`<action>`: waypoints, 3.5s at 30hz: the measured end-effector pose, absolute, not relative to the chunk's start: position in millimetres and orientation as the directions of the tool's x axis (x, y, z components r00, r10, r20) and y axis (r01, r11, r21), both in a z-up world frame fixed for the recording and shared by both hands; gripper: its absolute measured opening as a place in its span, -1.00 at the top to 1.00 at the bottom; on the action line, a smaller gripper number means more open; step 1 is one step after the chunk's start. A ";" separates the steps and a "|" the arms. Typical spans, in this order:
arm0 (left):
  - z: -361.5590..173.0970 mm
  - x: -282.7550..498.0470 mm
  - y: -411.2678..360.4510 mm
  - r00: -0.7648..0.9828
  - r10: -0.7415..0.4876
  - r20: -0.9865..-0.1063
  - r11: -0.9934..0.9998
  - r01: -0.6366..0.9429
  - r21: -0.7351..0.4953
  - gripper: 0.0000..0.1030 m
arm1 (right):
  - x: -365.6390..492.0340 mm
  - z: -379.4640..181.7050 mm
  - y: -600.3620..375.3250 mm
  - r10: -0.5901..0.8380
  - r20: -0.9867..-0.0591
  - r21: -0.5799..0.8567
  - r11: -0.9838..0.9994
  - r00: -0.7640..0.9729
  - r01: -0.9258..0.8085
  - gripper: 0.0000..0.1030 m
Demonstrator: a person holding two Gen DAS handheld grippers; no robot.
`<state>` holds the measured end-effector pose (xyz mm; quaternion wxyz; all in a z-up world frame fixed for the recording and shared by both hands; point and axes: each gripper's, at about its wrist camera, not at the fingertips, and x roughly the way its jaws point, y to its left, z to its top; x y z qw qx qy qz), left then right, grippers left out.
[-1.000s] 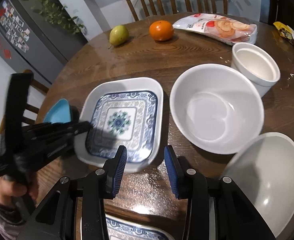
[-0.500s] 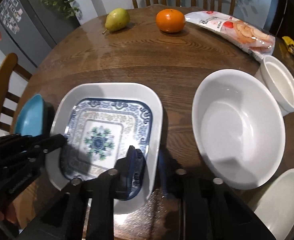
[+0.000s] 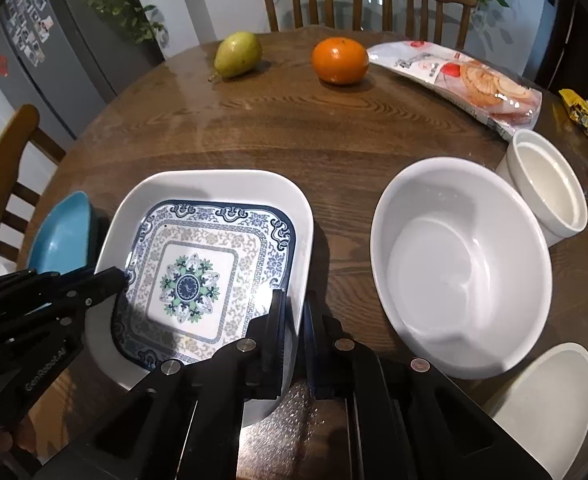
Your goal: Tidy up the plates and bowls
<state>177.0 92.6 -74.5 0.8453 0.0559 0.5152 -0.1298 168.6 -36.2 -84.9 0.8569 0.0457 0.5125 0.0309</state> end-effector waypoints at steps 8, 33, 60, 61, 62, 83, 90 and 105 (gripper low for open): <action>-48.7 157.8 96.5 0.521 -0.148 -0.841 0.968 0.251 -0.016 0.84 | 149.7 -60.8 -33.5 0.138 -0.836 0.139 0.990 0.530 -0.037 0.81; -9.2 54.3 79.9 0.637 -0.112 -0.763 0.974 0.222 0.042 0.83 | 49.4 -22.8 -47.9 0.213 -0.765 0.189 0.977 0.608 -0.104 0.81; -41.3 -7.8 63.4 0.569 -0.108 -0.816 0.966 0.253 0.049 0.83 | -21.1 -53.6 -62.4 0.237 -0.813 0.224 0.970 0.531 -0.089 0.81; -44.2 -8.9 63.2 0.562 -0.107 -0.820 0.965 0.256 0.050 0.83 | -22.6 -55.9 -61.8 0.237 -0.817 0.225 0.970 0.525 -0.088 0.81; -46.6 -9.7 63.5 0.556 -0.106 -0.824 0.965 0.257 0.050 0.83 | -24.0 -58.3 -61.3 0.237 -0.822 0.225 0.970 0.518 -0.087 0.81; -90.2 -17.9 54.3 0.444 -0.110 -0.889 0.954 0.299 0.031 0.79 | -23.9 -87.1 -64.5 0.163 -0.887 0.145 0.987 0.433 -0.075 0.80; -90.5 -17.1 54.6 0.449 -0.102 -0.888 0.953 0.299 0.042 0.78 | -22.5 -86.9 -57.0 0.117 -0.889 0.084 0.992 0.443 -0.094 0.80; -70.6 -10.9 65.2 0.505 -0.114 -0.855 0.965 0.261 0.026 0.00 | -22.7 -69.9 -59.1 0.103 -0.867 0.078 0.994 0.487 -0.071 0.74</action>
